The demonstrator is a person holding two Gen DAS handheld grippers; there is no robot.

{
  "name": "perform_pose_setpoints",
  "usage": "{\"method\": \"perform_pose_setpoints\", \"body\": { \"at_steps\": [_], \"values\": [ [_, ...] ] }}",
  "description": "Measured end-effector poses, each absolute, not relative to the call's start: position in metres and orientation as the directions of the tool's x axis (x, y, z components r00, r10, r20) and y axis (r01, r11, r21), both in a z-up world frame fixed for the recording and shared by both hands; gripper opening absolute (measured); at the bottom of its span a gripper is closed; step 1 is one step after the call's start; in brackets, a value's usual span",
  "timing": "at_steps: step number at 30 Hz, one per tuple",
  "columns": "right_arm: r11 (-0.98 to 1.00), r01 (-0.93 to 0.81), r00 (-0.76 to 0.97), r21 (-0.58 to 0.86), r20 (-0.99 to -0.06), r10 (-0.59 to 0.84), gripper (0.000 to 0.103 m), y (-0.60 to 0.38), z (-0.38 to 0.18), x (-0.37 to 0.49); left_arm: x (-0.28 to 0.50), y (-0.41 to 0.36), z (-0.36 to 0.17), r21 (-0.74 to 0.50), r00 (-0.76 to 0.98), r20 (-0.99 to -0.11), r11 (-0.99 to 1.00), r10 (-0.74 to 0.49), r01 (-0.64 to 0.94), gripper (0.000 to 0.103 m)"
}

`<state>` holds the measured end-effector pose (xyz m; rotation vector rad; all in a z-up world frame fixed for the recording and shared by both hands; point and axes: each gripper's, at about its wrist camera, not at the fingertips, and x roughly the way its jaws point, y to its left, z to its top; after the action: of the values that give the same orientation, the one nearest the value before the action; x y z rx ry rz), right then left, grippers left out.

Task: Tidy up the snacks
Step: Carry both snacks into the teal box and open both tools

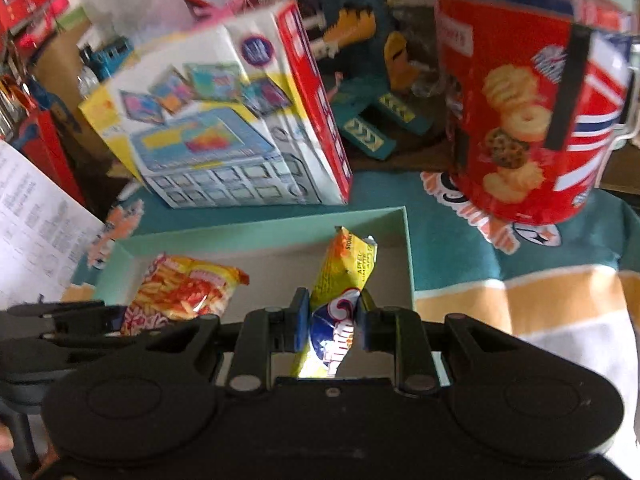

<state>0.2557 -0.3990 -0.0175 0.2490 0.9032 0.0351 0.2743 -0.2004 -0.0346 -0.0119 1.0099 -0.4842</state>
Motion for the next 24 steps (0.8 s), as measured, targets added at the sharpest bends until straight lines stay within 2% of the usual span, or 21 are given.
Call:
{"method": "perform_pose_setpoints", "body": {
  "at_steps": [5, 7, 10, 13, 15, 18, 21, 24],
  "values": [
    [0.979, 0.065, 0.596, 0.194, -0.794, 0.118, 0.026, -0.398, -0.044, 0.281, 0.302, -0.216, -0.057, -0.229, 0.418, -0.825, 0.901, -0.381, 0.368, 0.046],
    [0.98, 0.081, 0.602, 0.181, -0.793, 0.096, 0.037, -0.398, -0.047, 0.285, 0.31, -0.221, -0.061, -0.207, 0.426, -0.834, 0.915, -0.35, 0.347, 0.067],
    [0.97, 0.11, 0.609, 0.216, -0.786, 0.106, 0.046, -0.406, -0.049, 0.281, 0.311, -0.216, -0.065, -0.189, 0.445, -0.835, 0.928, -0.324, 0.321, 0.083],
    [0.954, 0.091, 0.621, 0.285, -0.765, 0.169, 0.066, -0.408, -0.047, 0.268, 0.307, -0.207, -0.068, -0.203, 0.414, -0.851, 0.93, -0.322, 0.307, 0.084],
    [0.951, 0.102, 0.641, 0.292, -0.75, 0.161, 0.089, -0.403, -0.04, 0.255, 0.3, -0.201, -0.065, -0.204, 0.412, -0.854, 0.932, -0.319, 0.298, 0.084],
    [0.951, 0.093, 0.664, 0.296, -0.73, 0.162, 0.097, -0.395, -0.027, 0.231, 0.282, -0.19, -0.056, -0.201, 0.412, -0.856, 0.935, -0.312, 0.292, 0.092],
    [0.941, 0.101, 0.66, 0.323, -0.73, 0.18, 0.103, -0.389, -0.015, 0.202, 0.258, -0.176, -0.043, -0.183, 0.417, -0.855, 0.931, -0.309, 0.315, 0.094],
    [0.937, 0.11, 0.658, 0.331, -0.731, 0.181, 0.103, -0.383, 0.0, 0.17, 0.231, -0.157, -0.029, -0.18, 0.421, -0.851, 0.926, -0.316, 0.331, 0.1]
  ]
}}
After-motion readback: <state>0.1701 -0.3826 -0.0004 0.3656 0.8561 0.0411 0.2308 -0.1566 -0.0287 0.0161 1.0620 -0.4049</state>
